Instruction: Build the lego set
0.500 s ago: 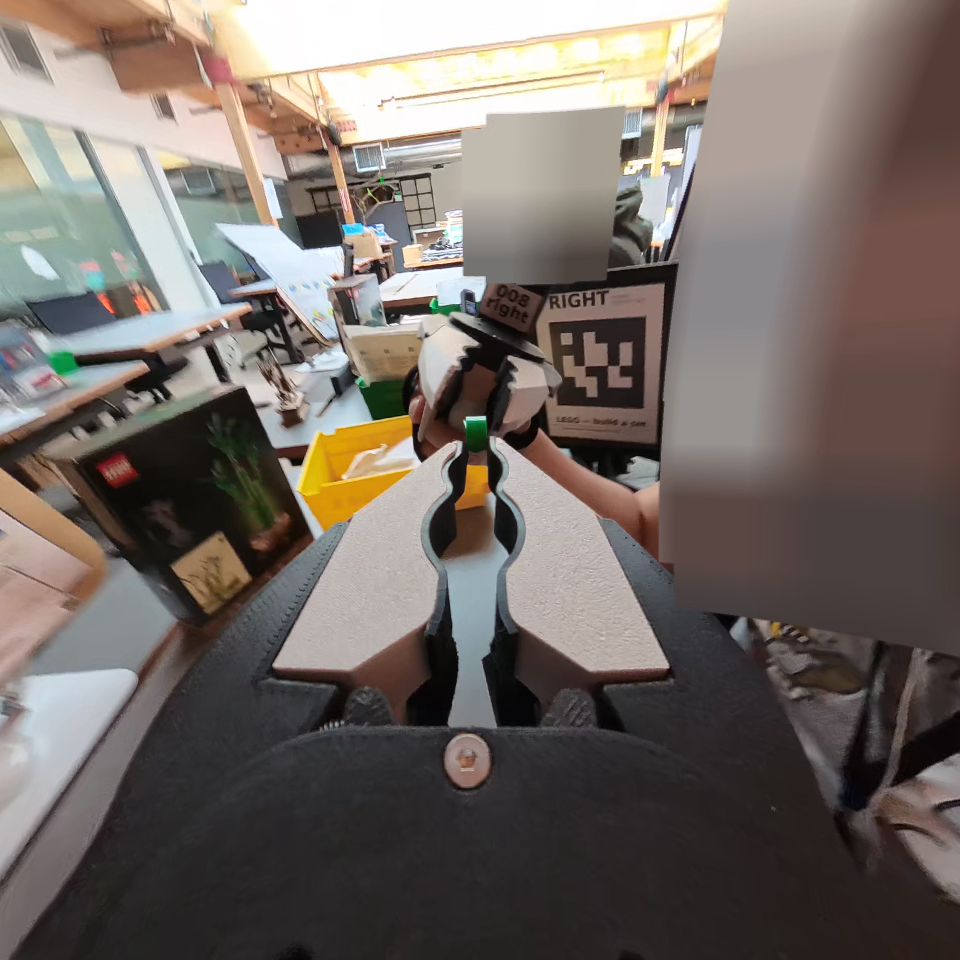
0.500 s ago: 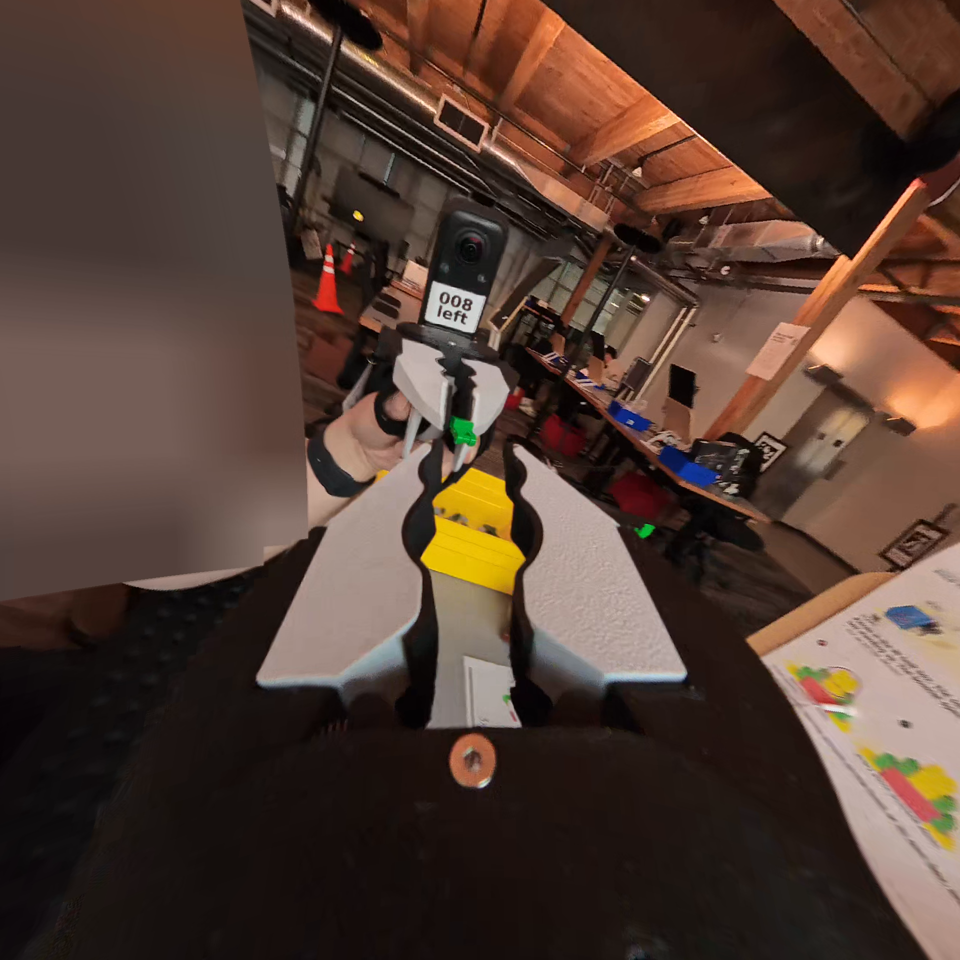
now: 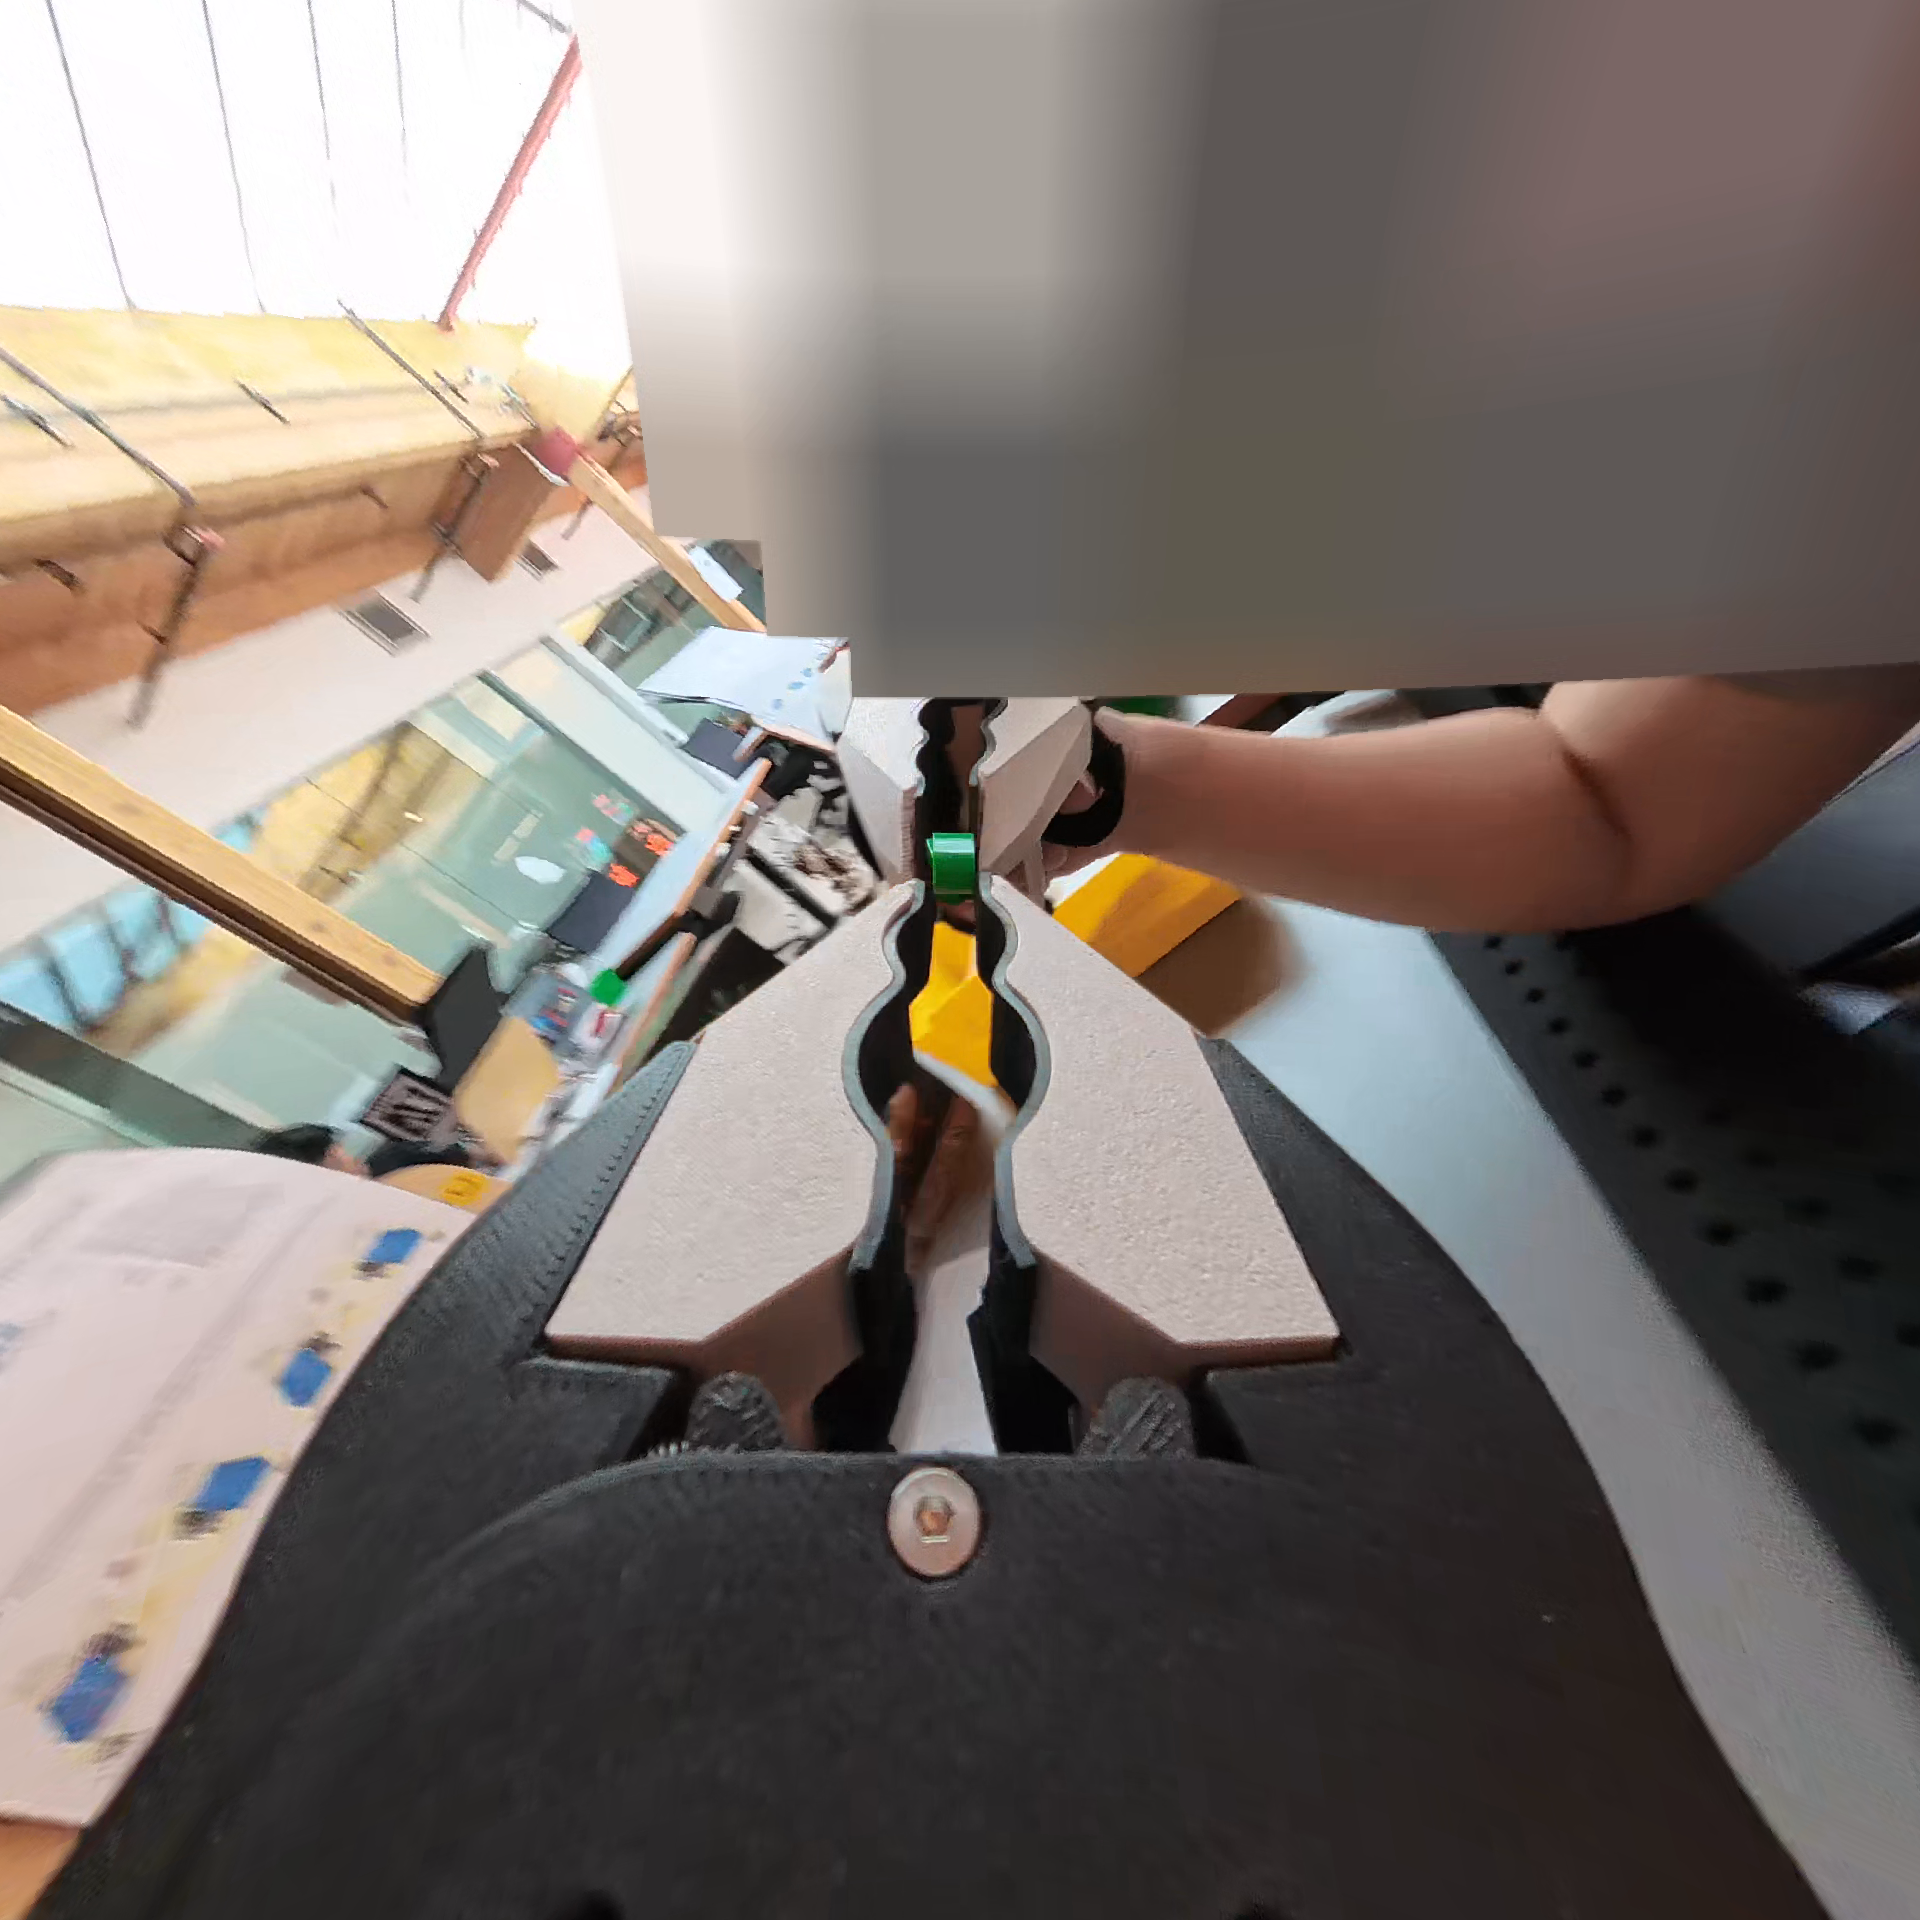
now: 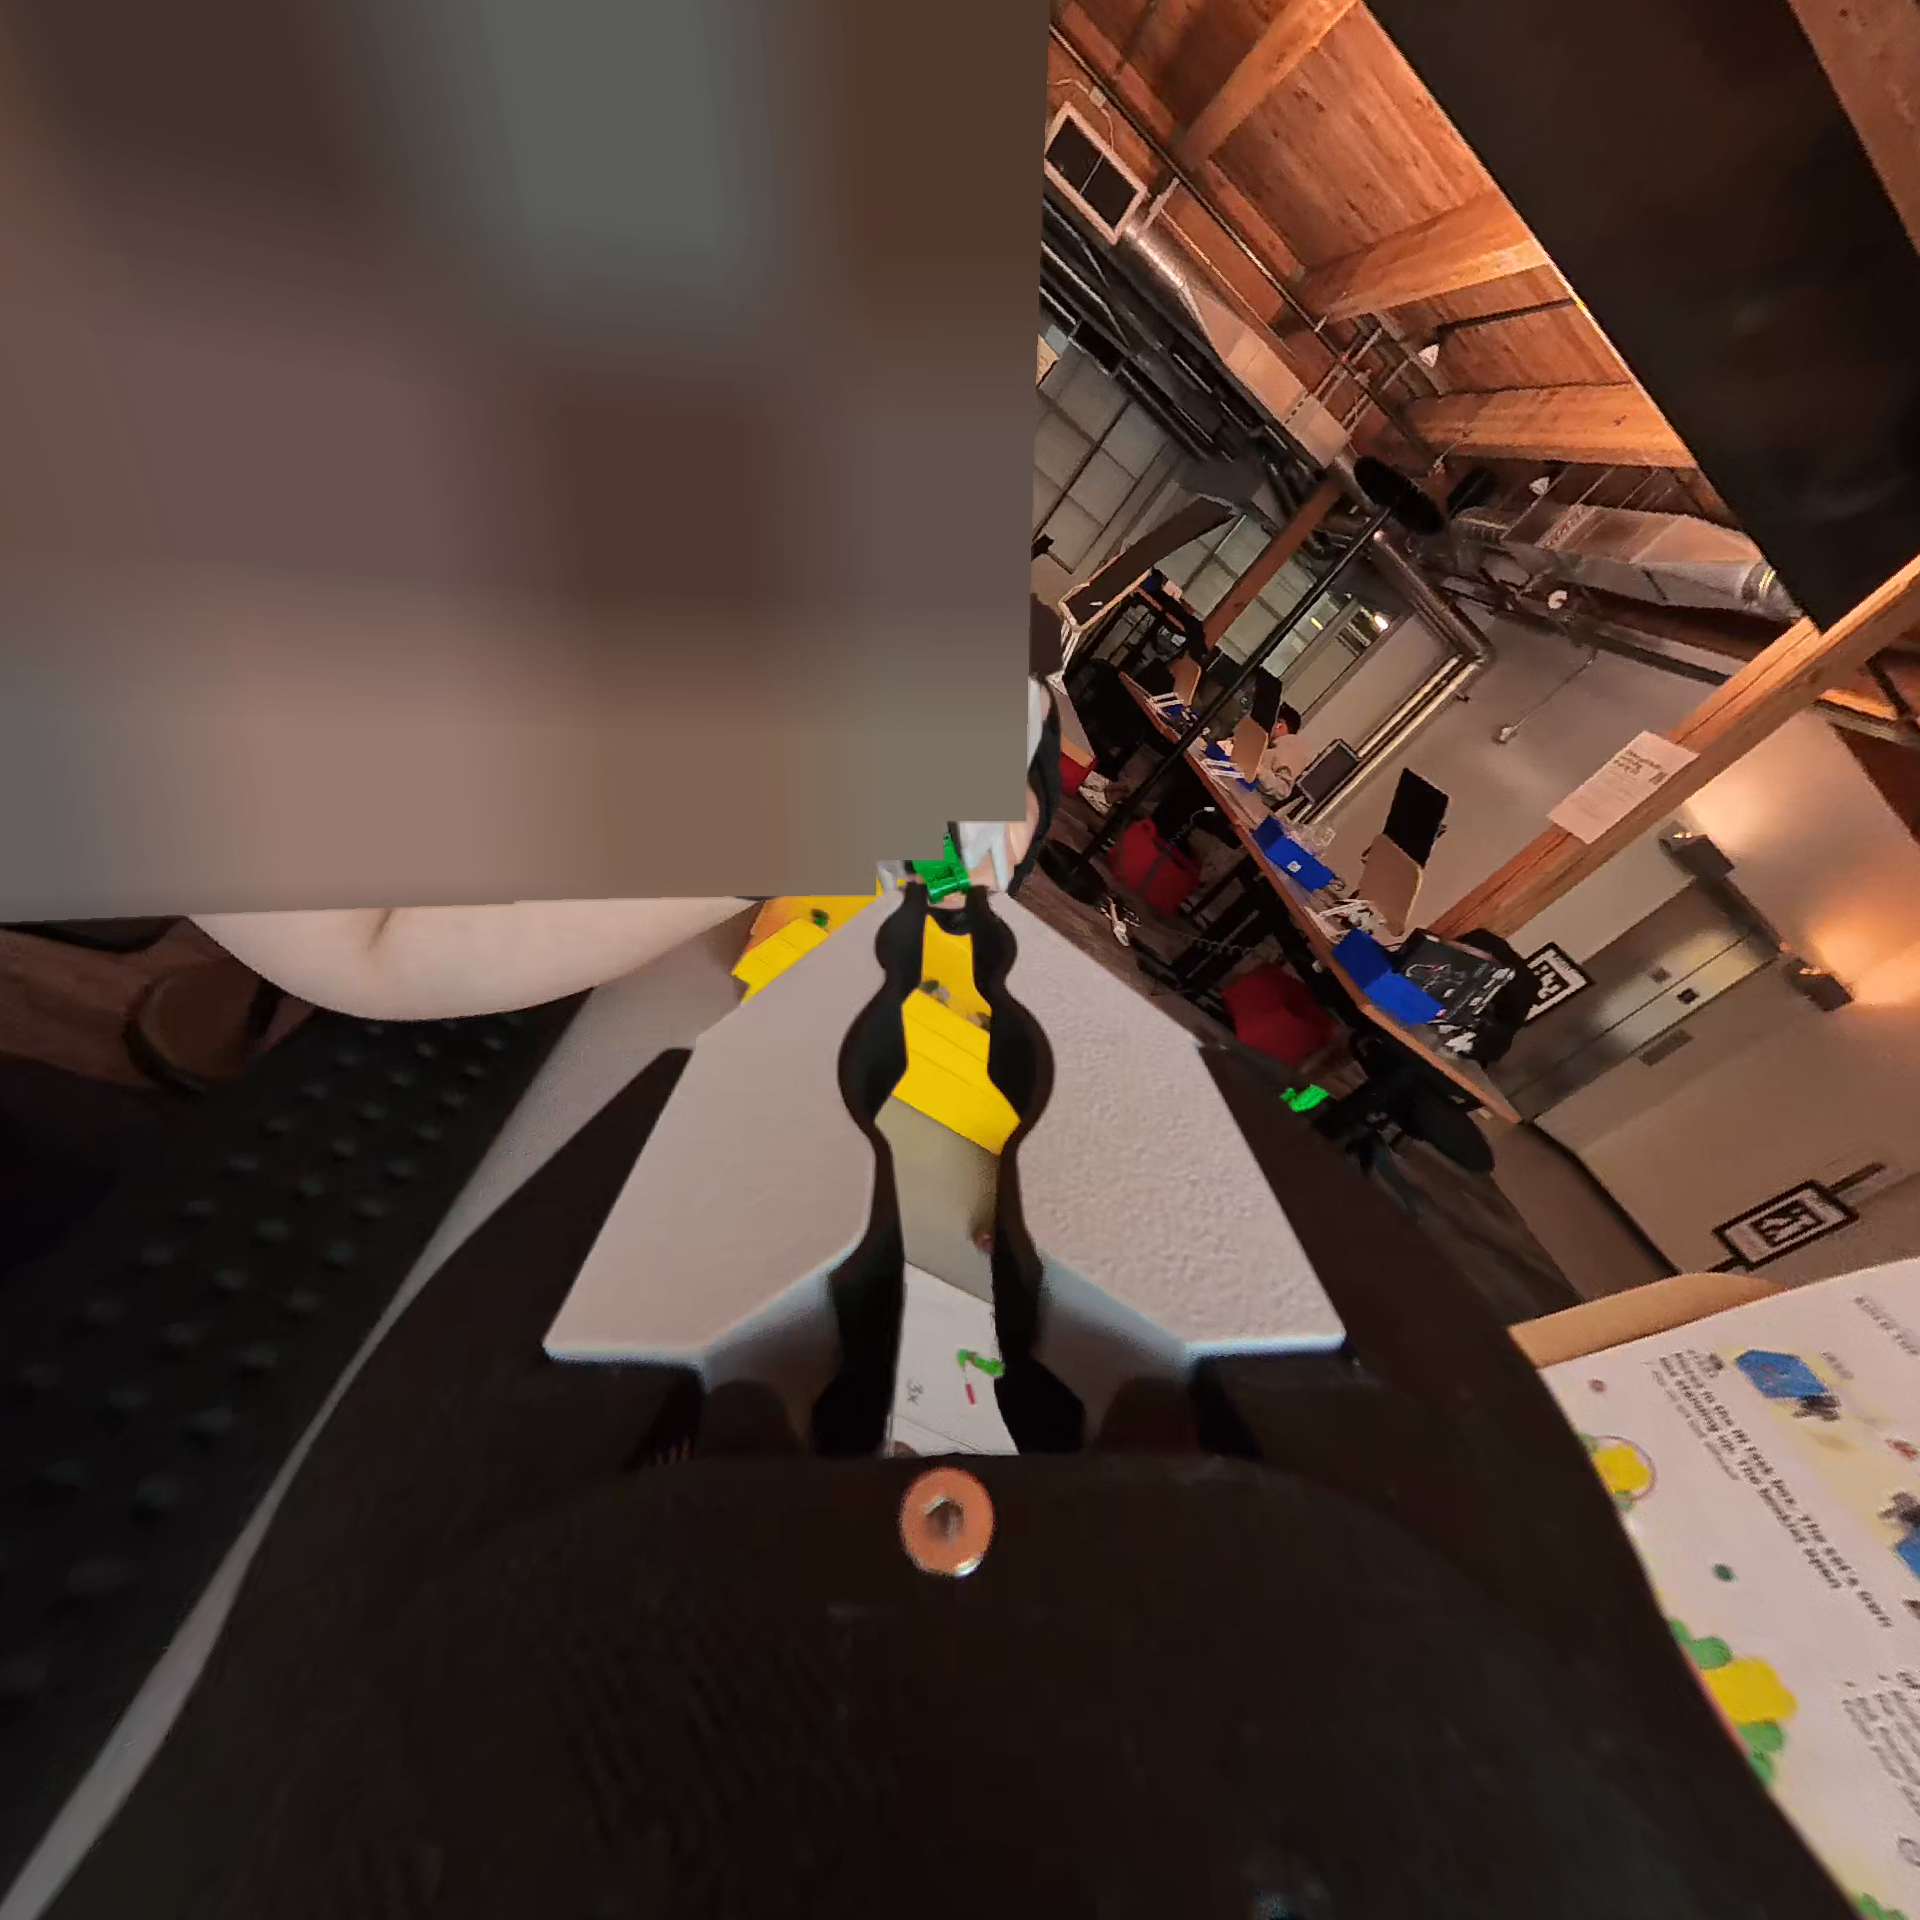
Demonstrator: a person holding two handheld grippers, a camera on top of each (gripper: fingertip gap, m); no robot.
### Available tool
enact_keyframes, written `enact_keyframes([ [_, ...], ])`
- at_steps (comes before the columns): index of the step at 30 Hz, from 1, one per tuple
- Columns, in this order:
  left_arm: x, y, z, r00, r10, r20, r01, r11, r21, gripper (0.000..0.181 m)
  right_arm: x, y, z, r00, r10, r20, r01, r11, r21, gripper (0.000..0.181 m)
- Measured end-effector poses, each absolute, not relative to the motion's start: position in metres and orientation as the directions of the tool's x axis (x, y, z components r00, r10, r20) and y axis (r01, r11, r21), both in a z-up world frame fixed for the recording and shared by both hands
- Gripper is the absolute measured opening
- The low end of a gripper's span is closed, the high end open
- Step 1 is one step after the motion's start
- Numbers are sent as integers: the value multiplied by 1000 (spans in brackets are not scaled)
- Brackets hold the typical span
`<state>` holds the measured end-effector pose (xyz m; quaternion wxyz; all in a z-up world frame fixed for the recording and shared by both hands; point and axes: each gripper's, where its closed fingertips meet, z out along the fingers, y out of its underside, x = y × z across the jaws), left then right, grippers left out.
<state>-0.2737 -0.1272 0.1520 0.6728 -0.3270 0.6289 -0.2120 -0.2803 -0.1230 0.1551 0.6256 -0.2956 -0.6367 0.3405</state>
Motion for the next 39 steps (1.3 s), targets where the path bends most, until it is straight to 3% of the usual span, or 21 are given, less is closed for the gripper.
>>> enact_keyframes([
  [1, -274, -129, 150, 119, -650, -751, -138, 738, -661, 6, -280, -126, 154, -44, 778, 627, -48, 625, -779, 7],
  [5, -273, -142, 141, 58, -596, -801, -170, 784, -597, 6, -279, -140, 147, -62, 666, 743, -39, 743, -668, 7],
  [9, -274, -145, 135, 41, -494, -868, -239, 839, -489, 6, -280, -146, 142, -49, 574, 817, 17, 819, -574, 26],
  [14, -271, -150, 125, -14, -432, -902, -297, 863, -409, 6, -286, -147, 131, -63, 460, 886, 107, 885, -453, 15],
  [23, -273, -153, 129, 4, -415, -910, -295, 869, -397, 6, -280, -146, 134, -42, 411, 911, 155, 903, -400, 6],
  [26, -274, -151, 129, 6, -417, -909, -305, 865, -398, 6, -281, -144, 137, -18, 386, 922, 169, 910, -377, 12],
  [39, -274, -142, 137, 65, -450, -891, -302, 842, -447, 5, -282, -136, 143, 33, 392, 919, 211, 897, -390, 6],
])
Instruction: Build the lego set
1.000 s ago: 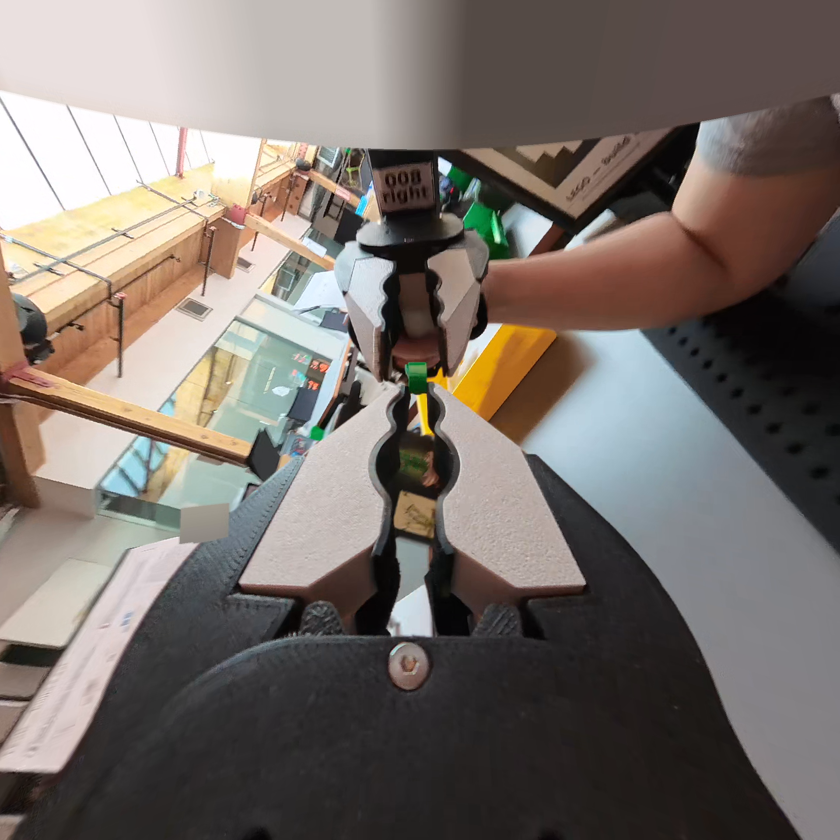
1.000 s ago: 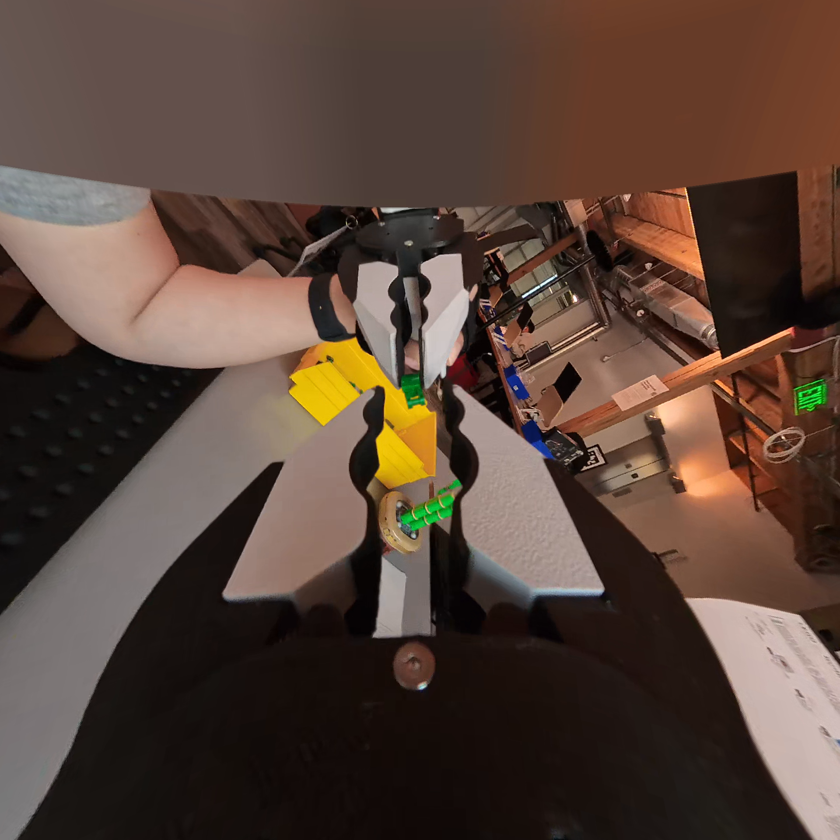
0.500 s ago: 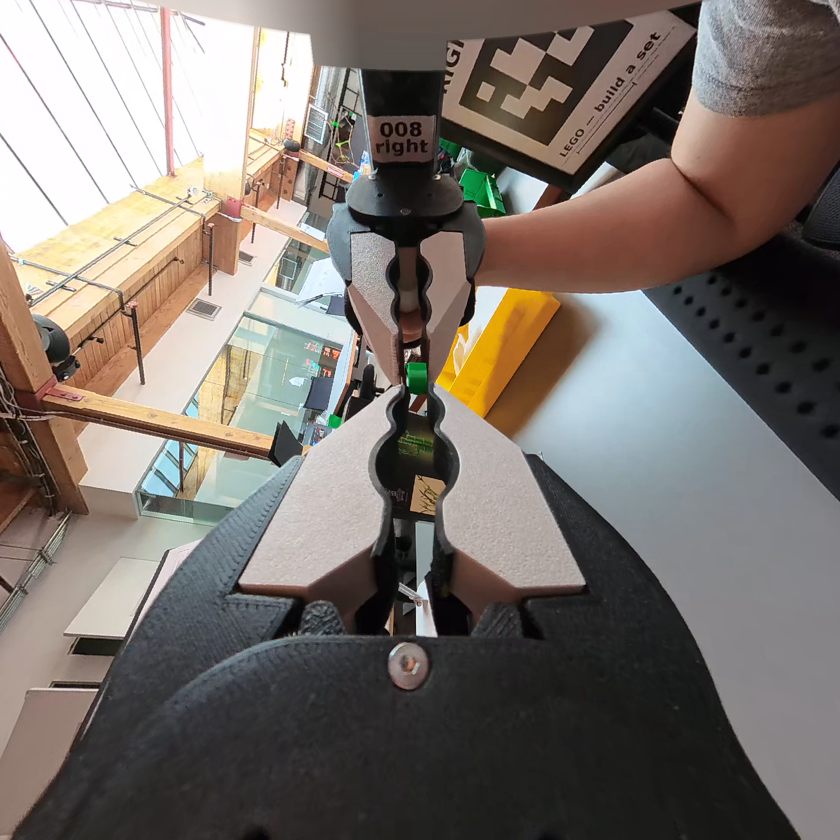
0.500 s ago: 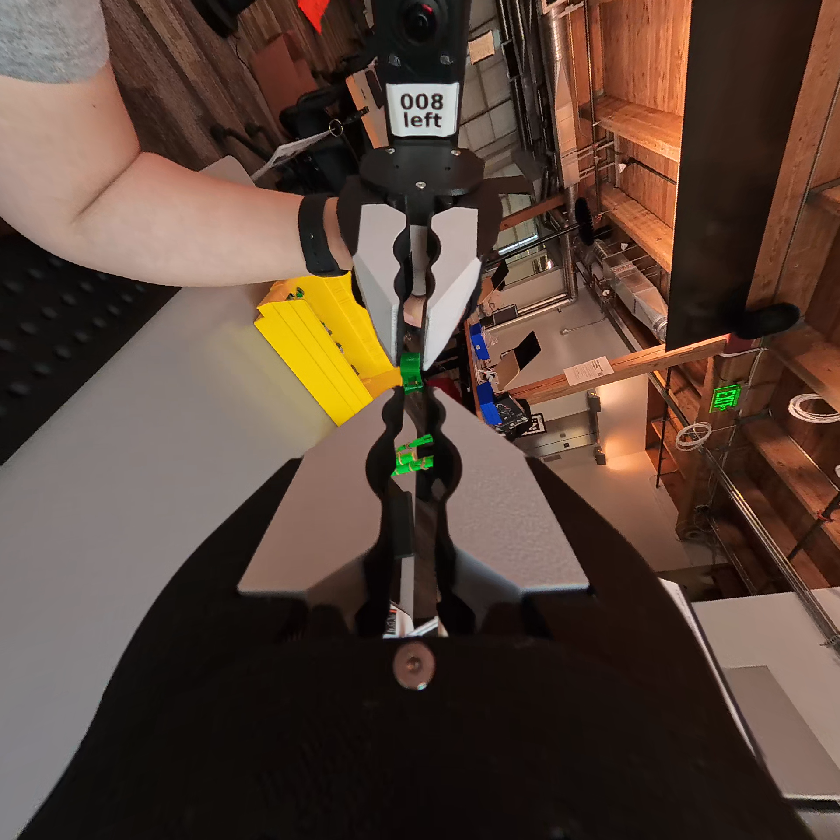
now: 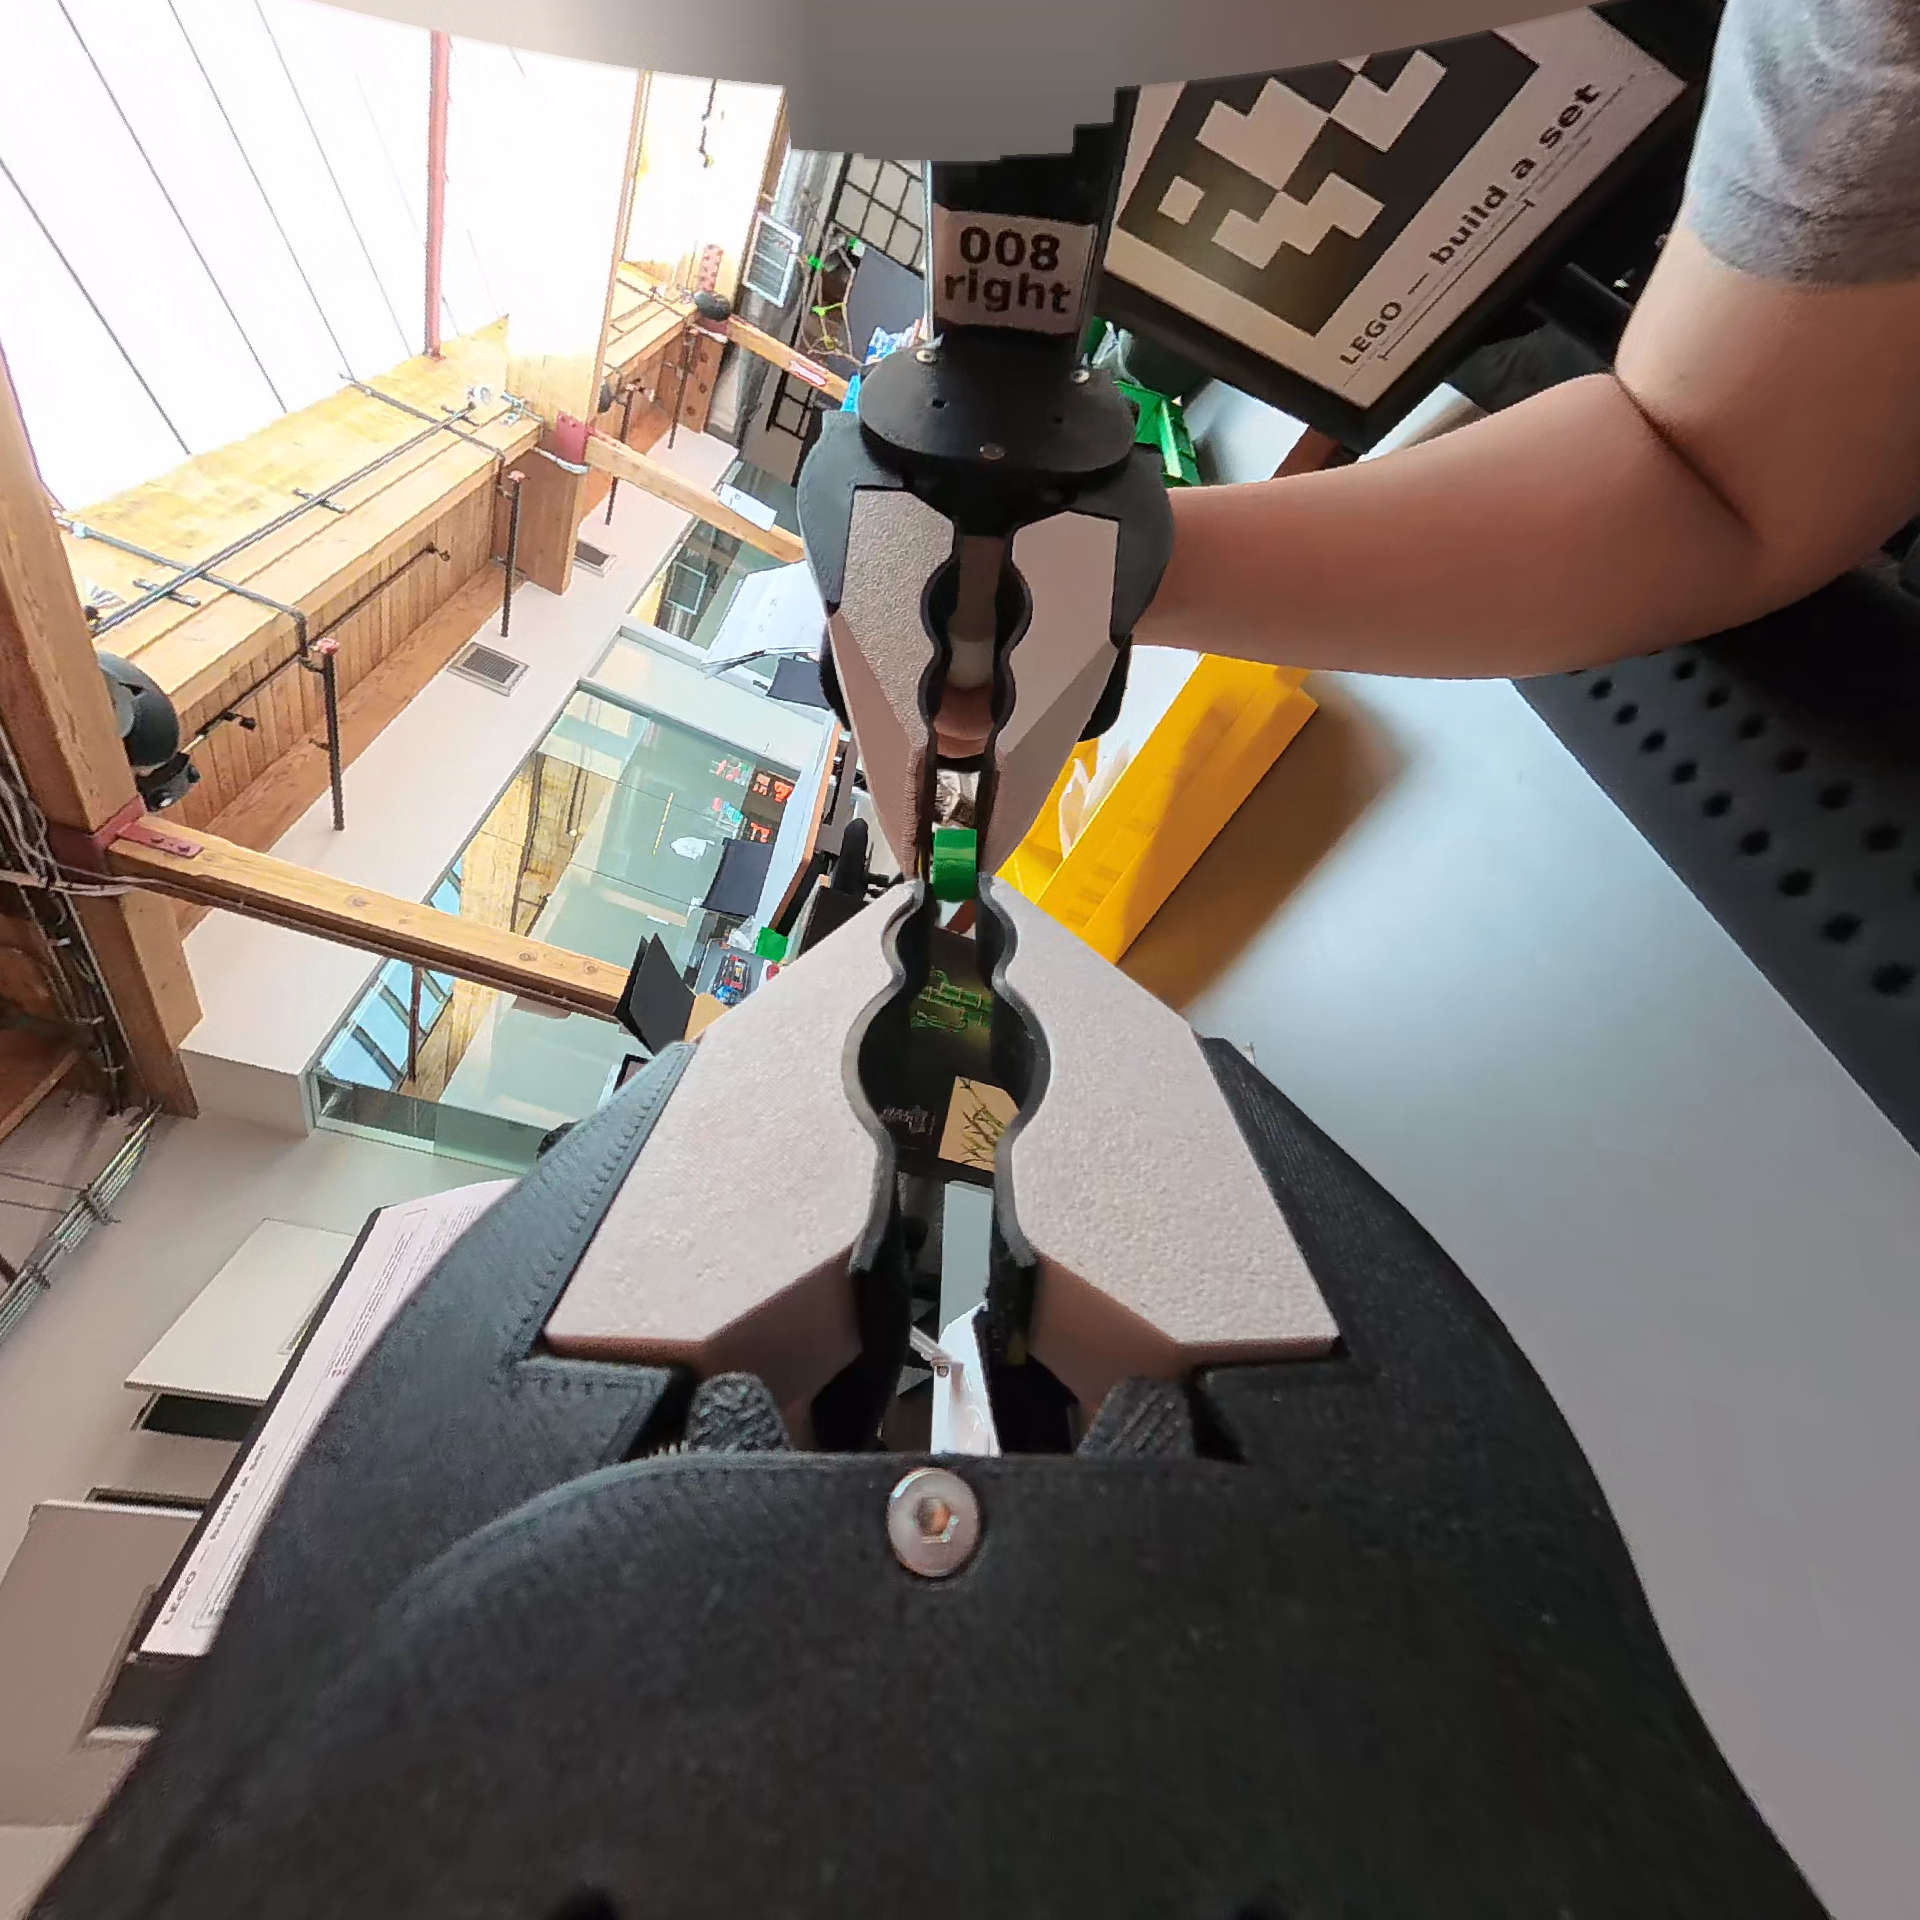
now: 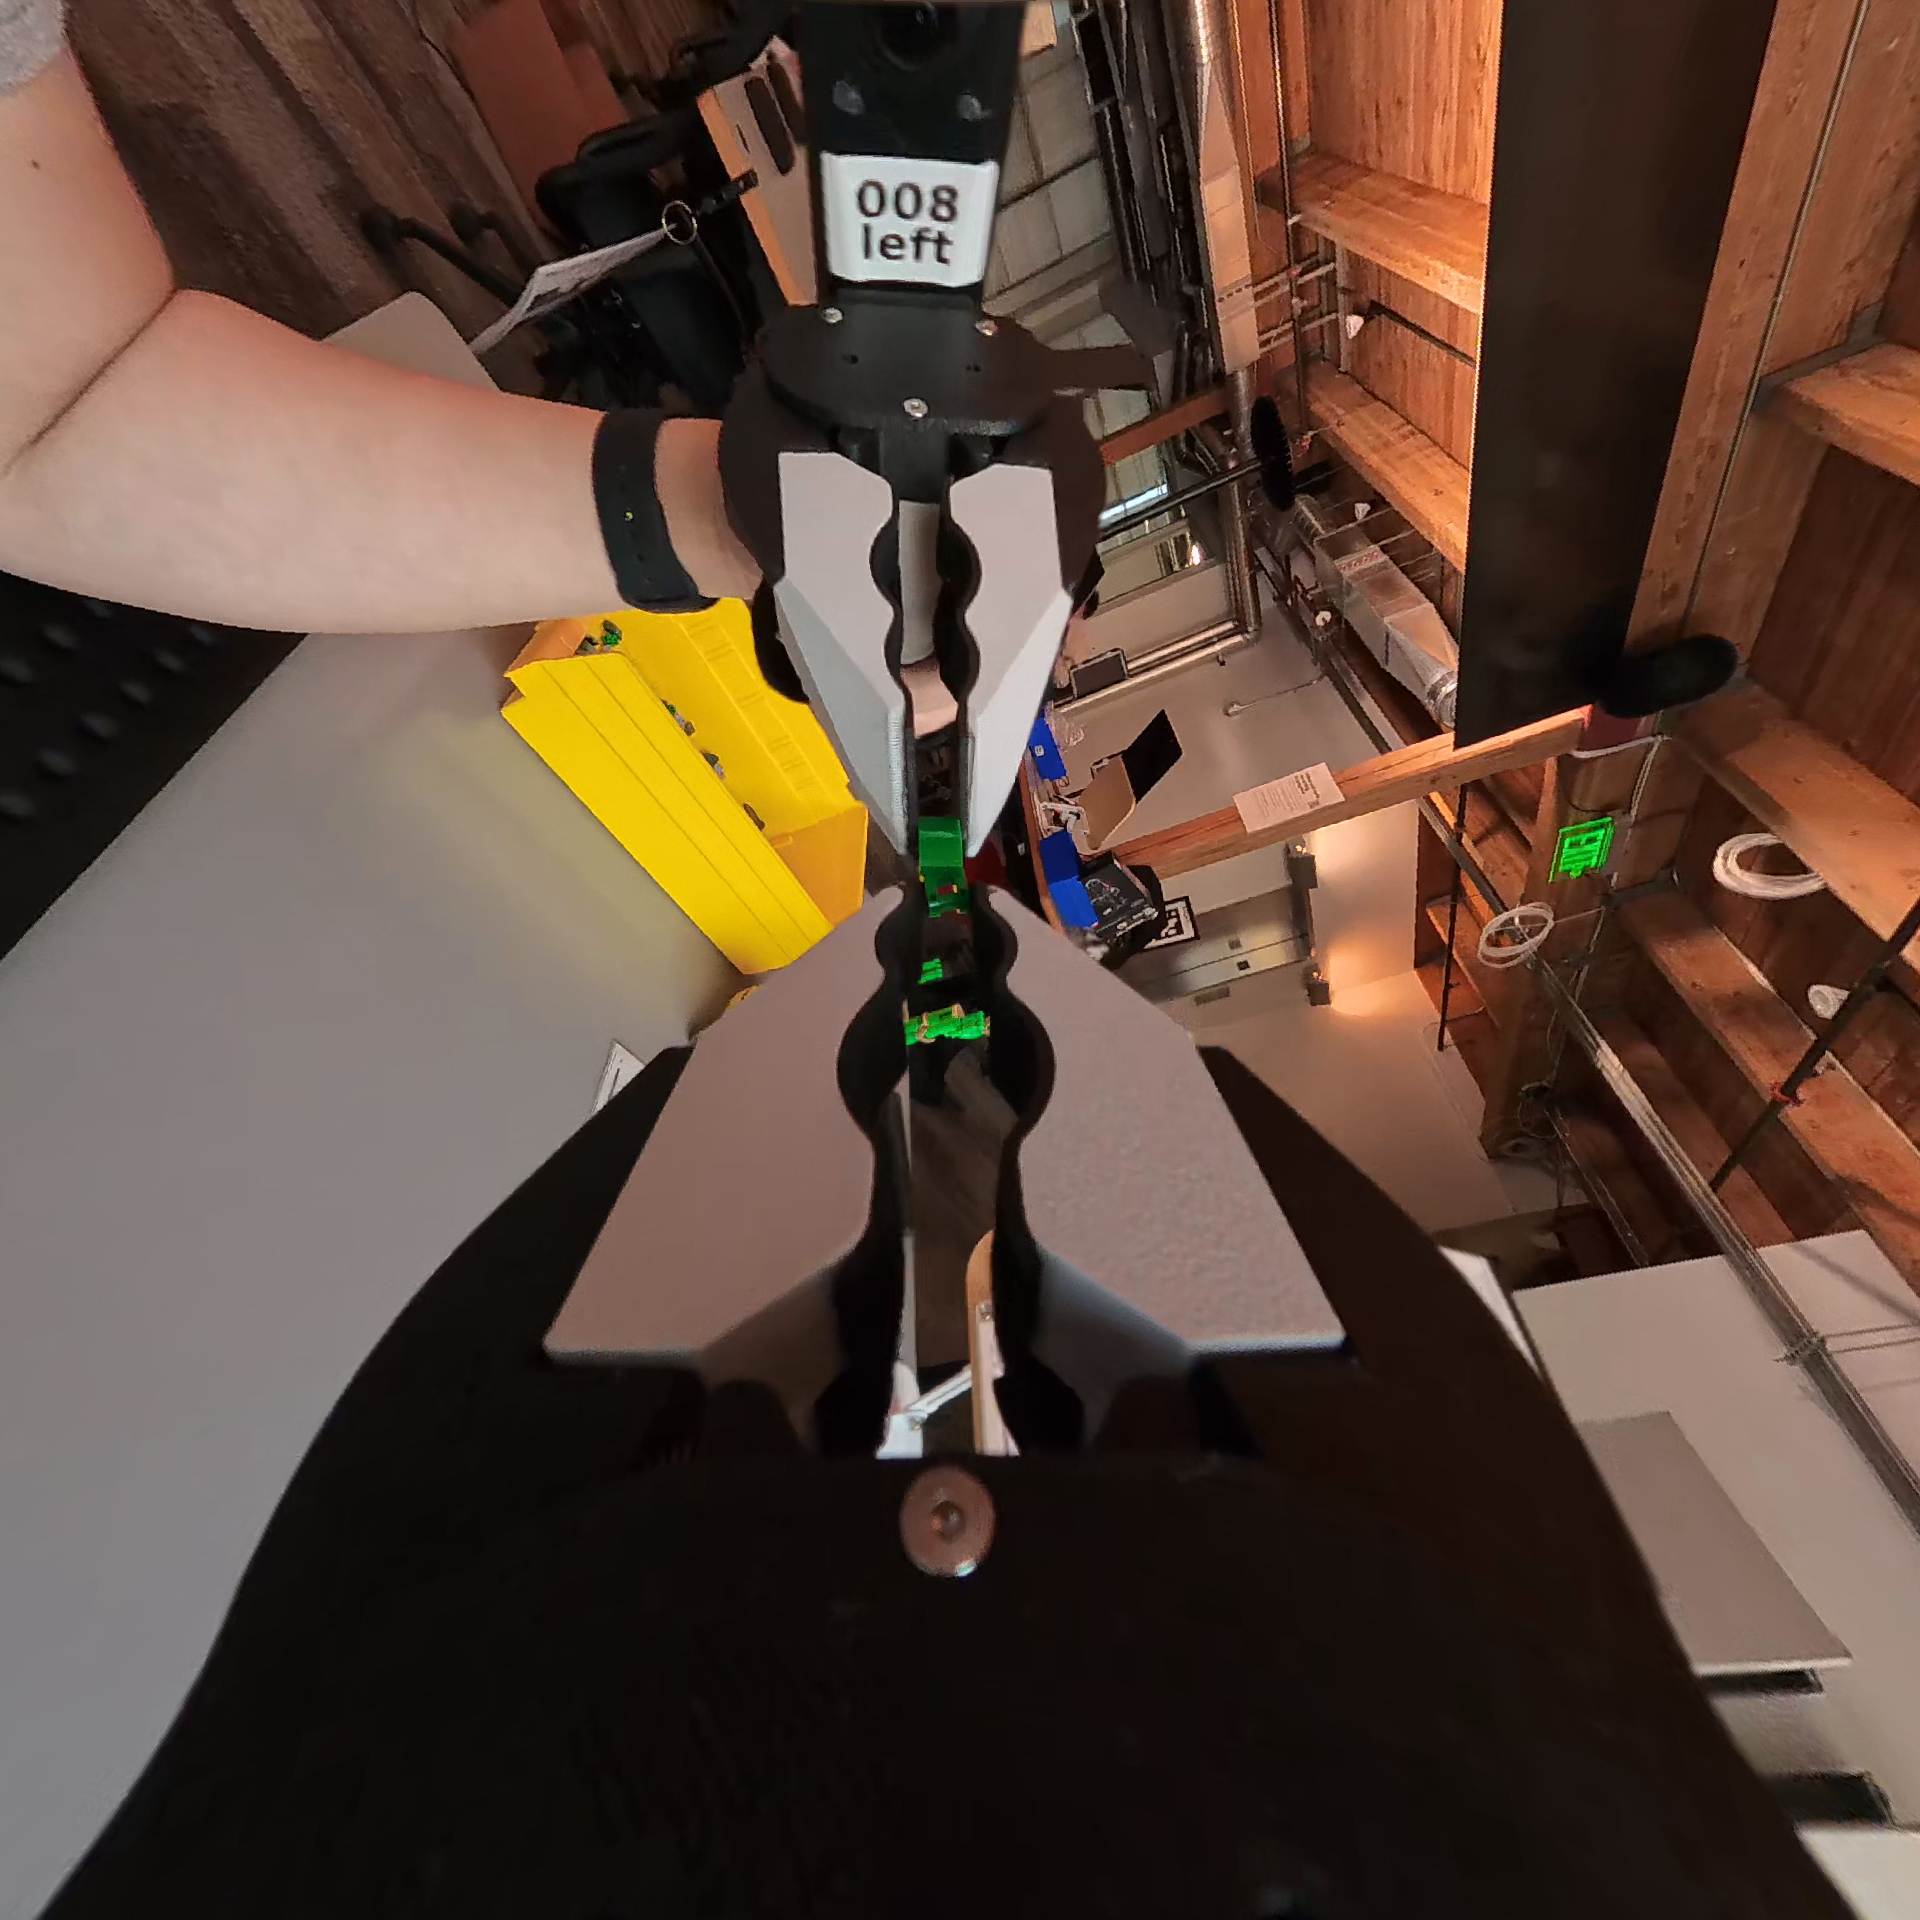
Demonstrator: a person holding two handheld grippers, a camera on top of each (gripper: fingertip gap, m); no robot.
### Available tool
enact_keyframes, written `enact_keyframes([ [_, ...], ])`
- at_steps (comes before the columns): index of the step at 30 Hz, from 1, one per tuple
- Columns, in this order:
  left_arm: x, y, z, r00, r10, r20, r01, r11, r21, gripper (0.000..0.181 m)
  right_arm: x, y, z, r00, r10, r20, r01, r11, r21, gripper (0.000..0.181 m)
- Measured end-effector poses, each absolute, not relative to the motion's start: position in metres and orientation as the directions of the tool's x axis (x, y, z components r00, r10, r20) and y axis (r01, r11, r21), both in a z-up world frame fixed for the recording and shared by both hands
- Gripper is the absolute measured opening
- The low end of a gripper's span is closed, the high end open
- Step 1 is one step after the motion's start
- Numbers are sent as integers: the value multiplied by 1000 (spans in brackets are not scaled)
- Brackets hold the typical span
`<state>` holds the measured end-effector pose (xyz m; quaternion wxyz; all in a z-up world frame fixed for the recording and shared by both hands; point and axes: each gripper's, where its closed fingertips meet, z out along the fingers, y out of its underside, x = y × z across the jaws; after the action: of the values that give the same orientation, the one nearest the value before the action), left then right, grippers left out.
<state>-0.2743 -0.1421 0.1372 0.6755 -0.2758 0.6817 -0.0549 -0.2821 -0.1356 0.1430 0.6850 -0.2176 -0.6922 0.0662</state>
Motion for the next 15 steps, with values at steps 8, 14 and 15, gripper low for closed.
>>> enact_keyframes([
  [8, -276, -132, 151, 184, -568, -802, -262, 758, -597, 9, -280, -119, 146, 72, 543, 837, 255, 801, -542, 6],
  [14, -275, -130, 150, 185, -597, -780, -262, 735, -625, 19, -283, -117, 140, 46, 586, 809, 263, 774, -576, 6],
  [15, -274, -130, 150, 184, -593, -784, -261, 739, -621, 18, -284, -117, 139, 44, 556, 830, 266, 794, -546, 6],
])
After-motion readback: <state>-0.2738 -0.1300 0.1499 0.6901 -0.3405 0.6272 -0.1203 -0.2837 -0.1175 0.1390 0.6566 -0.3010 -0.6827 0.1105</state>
